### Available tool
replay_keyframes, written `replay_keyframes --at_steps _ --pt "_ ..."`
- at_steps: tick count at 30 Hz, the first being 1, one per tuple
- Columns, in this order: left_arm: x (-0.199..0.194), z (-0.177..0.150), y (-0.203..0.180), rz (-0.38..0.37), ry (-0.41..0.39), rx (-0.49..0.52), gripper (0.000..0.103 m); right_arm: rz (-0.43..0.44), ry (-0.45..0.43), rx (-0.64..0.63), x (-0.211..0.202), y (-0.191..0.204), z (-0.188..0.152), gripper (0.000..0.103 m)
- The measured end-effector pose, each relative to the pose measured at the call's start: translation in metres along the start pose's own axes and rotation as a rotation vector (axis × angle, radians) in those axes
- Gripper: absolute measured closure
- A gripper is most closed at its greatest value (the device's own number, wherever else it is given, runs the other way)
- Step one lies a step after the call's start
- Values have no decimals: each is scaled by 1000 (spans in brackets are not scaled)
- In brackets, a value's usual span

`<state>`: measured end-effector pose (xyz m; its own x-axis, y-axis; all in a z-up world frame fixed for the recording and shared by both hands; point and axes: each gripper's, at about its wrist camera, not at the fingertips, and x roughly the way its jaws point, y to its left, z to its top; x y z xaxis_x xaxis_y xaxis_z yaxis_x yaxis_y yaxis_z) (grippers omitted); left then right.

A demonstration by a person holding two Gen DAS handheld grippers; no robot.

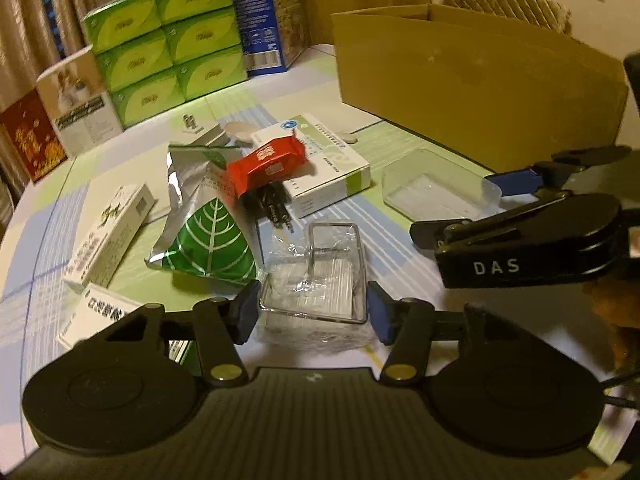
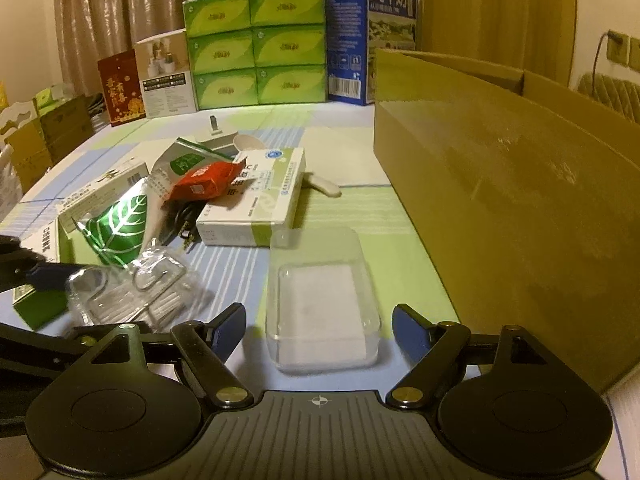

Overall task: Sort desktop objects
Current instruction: 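Grasp the clear plastic tray with the left gripper while the right holds the box, then carry both clear containers over the cardboard box with both grippers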

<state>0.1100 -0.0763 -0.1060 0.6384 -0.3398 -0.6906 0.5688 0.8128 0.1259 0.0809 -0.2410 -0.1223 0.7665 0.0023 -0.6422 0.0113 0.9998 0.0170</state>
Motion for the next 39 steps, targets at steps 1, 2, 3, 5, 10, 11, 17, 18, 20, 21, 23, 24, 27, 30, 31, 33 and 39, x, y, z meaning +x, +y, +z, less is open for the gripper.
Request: replay_keyframes --at_steps 1,2,3,5,10,11,17,18,20,21,23,24,27,30,31,33,39 --pt "0 0 2 -2 1 -16 52 0 -1 -2 2 1 2 25" --pt "-1 0 3 -4 -1 -26 52 1 -2 -5 4 1 3 25" --pt "-1 0 3 -5 -2 -33 53 1 -3 -8 5 1 3 26" --pt "-1 0 2 -5 -1 -38 53 0 3 -14 9 2 5 26" --pt "1 -1 0 -4 7 -38 53 -5 22 -18 11 4 5 49" --pt "1 0 0 -4 10 -43 53 -1 27 -11 11 3 5 49" --pt "-1 1 0 -9 16 -80 54 -3 8 3 0 3 6 50" --pt "-2 1 0 -12 15 -84 54 -6 1 4 -2 3 7 50" --pt "-3 1 0 -10 19 -95 54 -5 -7 8 -8 2 9 50" --pt "-4 1 0 -9 20 -102 54 -4 -10 8 -12 2 10 50" --pt "-7 1 1 -10 21 -121 54 0 -15 5 -19 2 10 50" --pt "-8 1 2 -15 17 -135 54 4 -16 5 -23 2 9 50" --pt "-16 1 2 -27 5 -166 54 8 -21 3 -34 3 8 50" --pt "-25 1 0 -30 -2 -188 54 12 -26 3 -47 3 7 50" --pt "-28 0 0 -31 -3 -199 54 14 -26 7 -52 2 7 50" --pt "-36 1 0 -27 0 -214 54 15 -34 13 -63 0 8 50" --pt "-68 10 -8 9 -41 -266 54 31 -67 28 -105 -3 16 50"
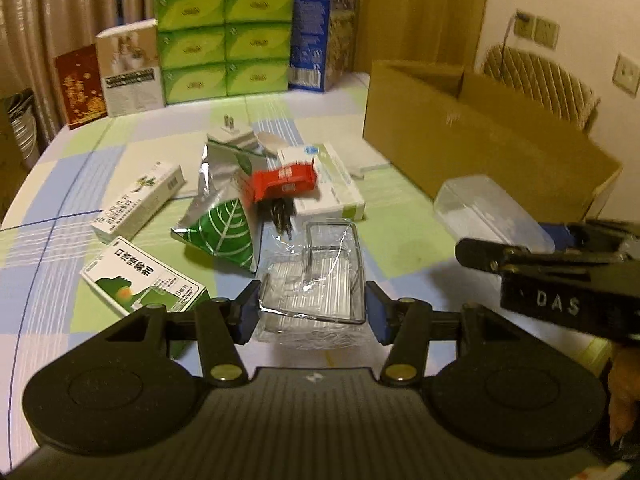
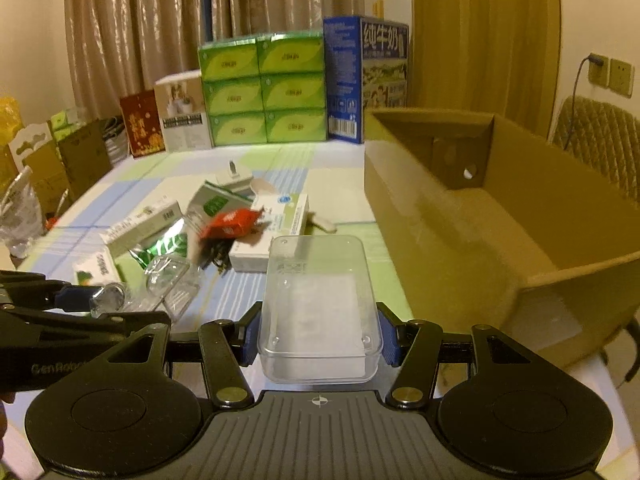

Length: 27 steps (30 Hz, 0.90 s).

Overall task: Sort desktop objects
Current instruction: 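Carry both clear containers over the cardboard box with both grippers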

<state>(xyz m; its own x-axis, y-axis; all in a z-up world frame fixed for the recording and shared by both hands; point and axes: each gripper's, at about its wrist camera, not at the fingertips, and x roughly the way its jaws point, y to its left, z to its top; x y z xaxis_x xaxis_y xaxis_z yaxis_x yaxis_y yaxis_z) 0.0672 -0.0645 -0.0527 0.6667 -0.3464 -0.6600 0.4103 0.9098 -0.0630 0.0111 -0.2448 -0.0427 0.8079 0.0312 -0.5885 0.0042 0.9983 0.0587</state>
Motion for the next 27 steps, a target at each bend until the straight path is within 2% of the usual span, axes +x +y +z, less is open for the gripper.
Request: replay_keyframes --at_steps 4,14,22,27 --pt "-24 5 -14 -9 -32 -27 54 -3 -42 16 -31 -5 13 50" --pt "-65 26 -51 -36 -88 -3 54 -25 -83 44 -84 -30 38 50" --pt "-82 51 -74 -44 -121 14 54 -56 -104 47 -100 -67 59 50" --pt "-77 69 -92 -58 -121 40 54 -82 -107 42 -100 -96 66 50"
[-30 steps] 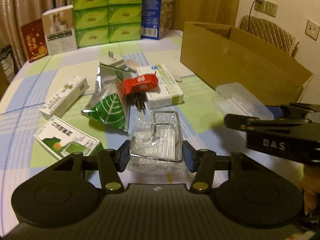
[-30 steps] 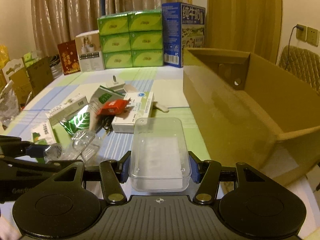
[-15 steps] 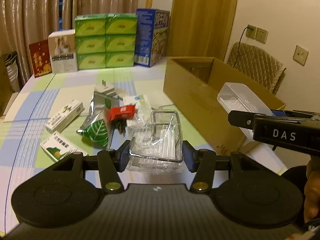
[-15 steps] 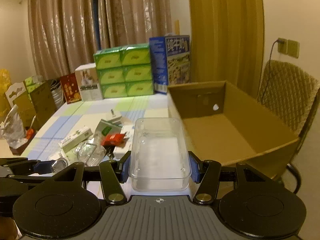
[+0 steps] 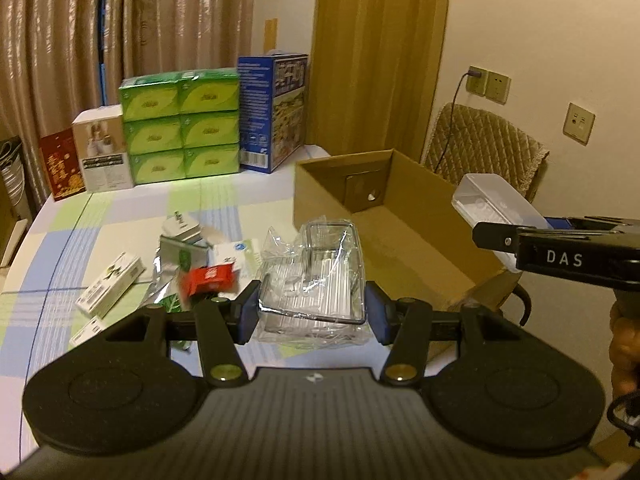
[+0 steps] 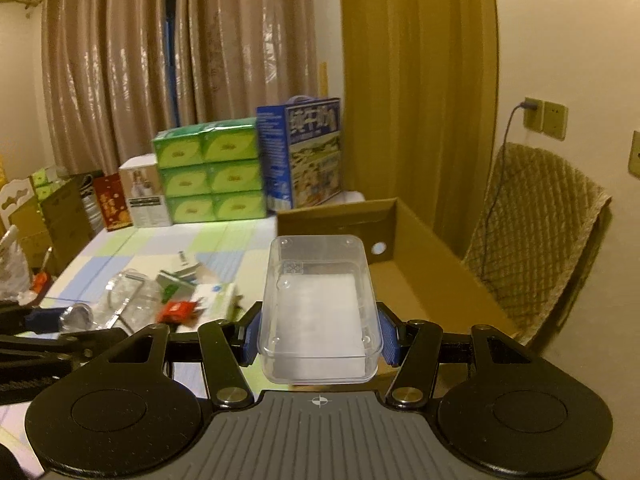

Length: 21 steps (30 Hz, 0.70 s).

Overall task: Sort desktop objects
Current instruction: 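Carry both clear containers over the cardboard box with both grippers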

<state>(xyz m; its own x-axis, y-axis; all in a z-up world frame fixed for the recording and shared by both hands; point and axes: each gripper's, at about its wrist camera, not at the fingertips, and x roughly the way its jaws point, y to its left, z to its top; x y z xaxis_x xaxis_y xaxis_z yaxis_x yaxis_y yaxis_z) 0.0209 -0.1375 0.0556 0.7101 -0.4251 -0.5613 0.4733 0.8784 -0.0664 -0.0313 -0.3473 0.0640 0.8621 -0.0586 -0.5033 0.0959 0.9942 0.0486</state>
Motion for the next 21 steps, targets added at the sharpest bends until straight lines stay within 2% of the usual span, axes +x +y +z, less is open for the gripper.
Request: replay_keyframes --at_steps 11,21 --pt "40 20 -31 -54 41 25 54 -39 59 -8 35 -54 3 50" --pt "83 42 -56 -105 56 56 54 -50 100 1 62 -79 6 50"
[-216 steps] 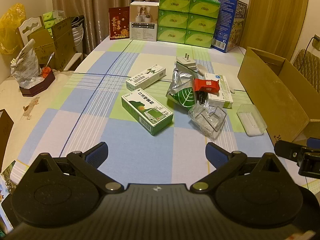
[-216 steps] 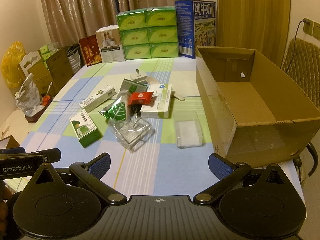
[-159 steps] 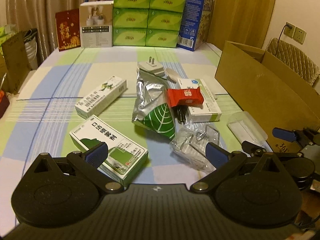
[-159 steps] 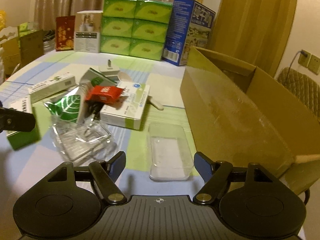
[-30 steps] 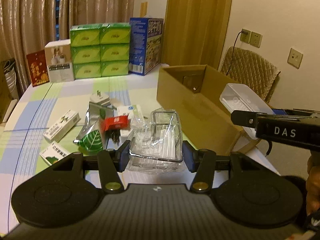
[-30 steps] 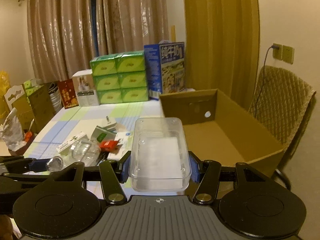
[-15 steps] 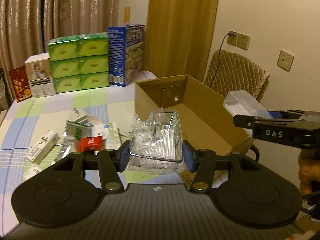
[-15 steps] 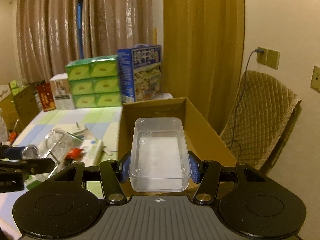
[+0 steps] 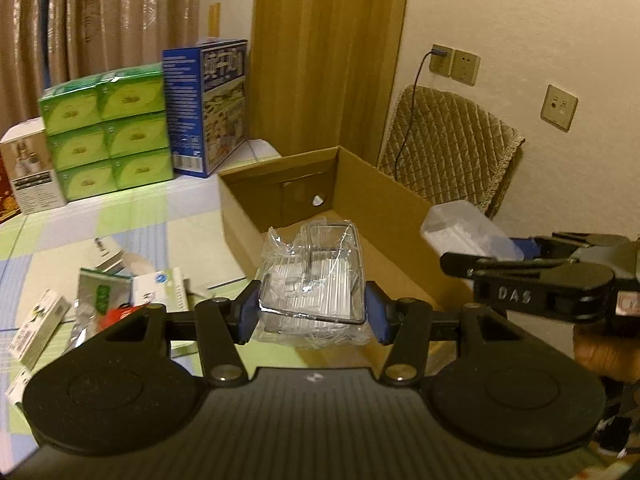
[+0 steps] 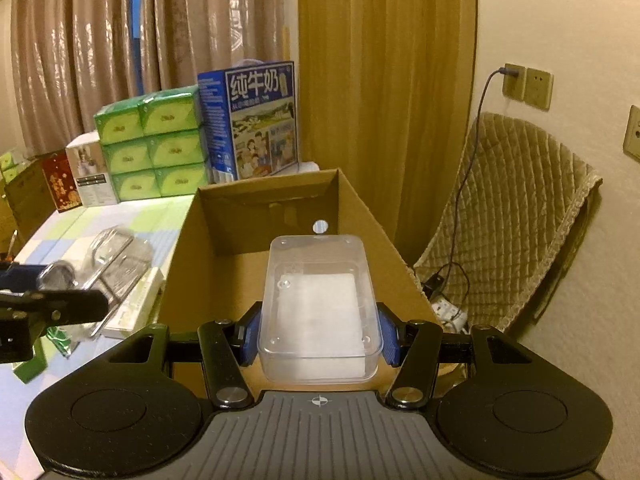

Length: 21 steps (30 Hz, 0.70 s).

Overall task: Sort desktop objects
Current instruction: 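Carry both clear containers over the cardboard box with both grippers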

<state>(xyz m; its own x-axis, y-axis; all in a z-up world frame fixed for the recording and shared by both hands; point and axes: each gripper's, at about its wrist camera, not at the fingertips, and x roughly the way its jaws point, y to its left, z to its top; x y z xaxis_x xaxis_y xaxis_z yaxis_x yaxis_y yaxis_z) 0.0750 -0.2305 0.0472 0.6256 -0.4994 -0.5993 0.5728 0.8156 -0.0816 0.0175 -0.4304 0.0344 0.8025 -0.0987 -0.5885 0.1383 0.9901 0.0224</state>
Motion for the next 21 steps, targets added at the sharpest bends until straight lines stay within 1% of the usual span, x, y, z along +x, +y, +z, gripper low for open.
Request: replay_keyframes --at_steps 9,21 --pt "27 7 -14 -41 21 5 54 3 18 5 15 -8 5 49" --pt "49 7 -17 -54 42 -4 54 -2 32 17 28 -14 9 49"
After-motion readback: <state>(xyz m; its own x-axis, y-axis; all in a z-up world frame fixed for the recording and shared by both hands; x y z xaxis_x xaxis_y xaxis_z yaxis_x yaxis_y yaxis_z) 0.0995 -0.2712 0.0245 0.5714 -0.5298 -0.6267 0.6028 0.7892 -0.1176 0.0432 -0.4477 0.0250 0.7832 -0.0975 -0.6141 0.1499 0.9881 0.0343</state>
